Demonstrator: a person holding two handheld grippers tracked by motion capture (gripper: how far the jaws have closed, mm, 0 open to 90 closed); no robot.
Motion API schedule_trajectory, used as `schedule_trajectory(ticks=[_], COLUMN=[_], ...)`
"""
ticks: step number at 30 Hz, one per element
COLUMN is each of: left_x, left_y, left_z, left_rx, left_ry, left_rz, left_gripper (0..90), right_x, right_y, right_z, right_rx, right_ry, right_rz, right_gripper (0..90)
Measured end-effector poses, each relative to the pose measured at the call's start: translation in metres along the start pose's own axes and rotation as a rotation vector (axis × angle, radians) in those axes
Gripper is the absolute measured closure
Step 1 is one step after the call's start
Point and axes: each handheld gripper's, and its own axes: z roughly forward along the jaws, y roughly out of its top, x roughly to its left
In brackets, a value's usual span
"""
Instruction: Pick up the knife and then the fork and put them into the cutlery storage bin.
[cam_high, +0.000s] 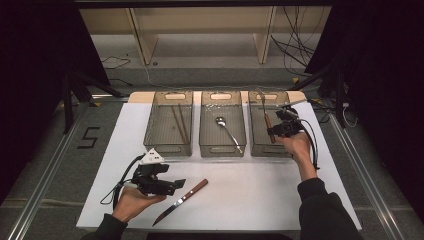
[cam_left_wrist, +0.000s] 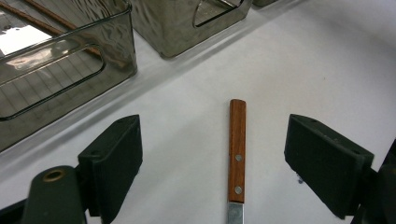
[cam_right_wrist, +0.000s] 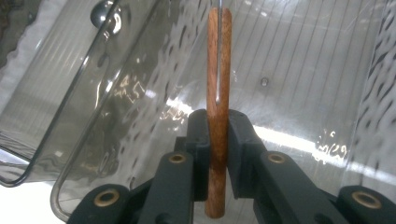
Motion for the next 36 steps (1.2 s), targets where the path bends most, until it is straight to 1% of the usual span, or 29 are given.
schedule_trajectory(ticks=[7,9,10,13,17,18,20,24,26,29,30,33,34,36], left_x=[0.0,0.0,0.0,0.0,-0.001,-0.001,-0.001,-0.001,-0.002,-0.004,-0.005,-0.007,-0.008,-0.009], left_y=[0.0,0.0,0.0,0.0,0.0,0.0,0.0,0.001,0.001,0.003,0.003,0.003,0.003,0.003], left_z=[0.0,0.0,0.0,0.001,0.001,0.001,0.002,0.003,0.004,0.006,0.007,0.011,0.013,0.015], left_rx=[0.004,0.005,0.006,0.006,0.009,0.01,0.014,0.024,0.032,0.063,0.071,0.116,0.133,0.146], left_ry=[-0.001,-0.001,0.0,0.001,0.0,-0.001,-0.001,-0.003,-0.005,-0.008,-0.009,-0.01,-0.005,-0.004], left_rz=[0.006,0.006,0.006,0.005,0.003,0.003,0.004,0.004,0.001,0.017,0.015,0.034,0.035,0.036], left_gripper=[18.9,18.9,18.9,18.9,18.9,18.9,18.9,18.9,18.9,18.9,18.9,18.9,18.9,18.9], right_x=[-0.001,-0.001,0.0,0.003,0.008,0.009,0.013,0.021,0.027,0.035,0.037,0.046,0.048,0.053], right_y=[-0.003,-0.003,-0.002,-0.001,-0.002,-0.003,-0.004,-0.008,-0.011,-0.017,-0.019,-0.026,-0.028,-0.035], right_z=[0.004,0.003,0.002,-0.002,-0.008,-0.01,-0.015,-0.03,-0.039,-0.049,-0.052,-0.06,-0.061,-0.065], right_rx=[0.023,0.007,0.004,-0.012,-0.032,-0.047,-0.066,-0.123,-0.158,-0.191,-0.196,-0.206,-0.211,-0.228], right_ry=[0.003,0.015,0.026,0.021,0.029,0.033,0.042,0.074,0.095,0.113,0.119,0.14,0.144,0.16], right_rz=[0.017,0.034,0.034,0.009,-0.016,-0.036,-0.052,-0.097,-0.127,-0.174,-0.189,-0.225,-0.235,-0.26], right_gripper=[79.7,70.4,65.5,57.3,47.0,45.7,41.6,36.8,34.9,33.0,32.5,30.5,30.1,29.7])
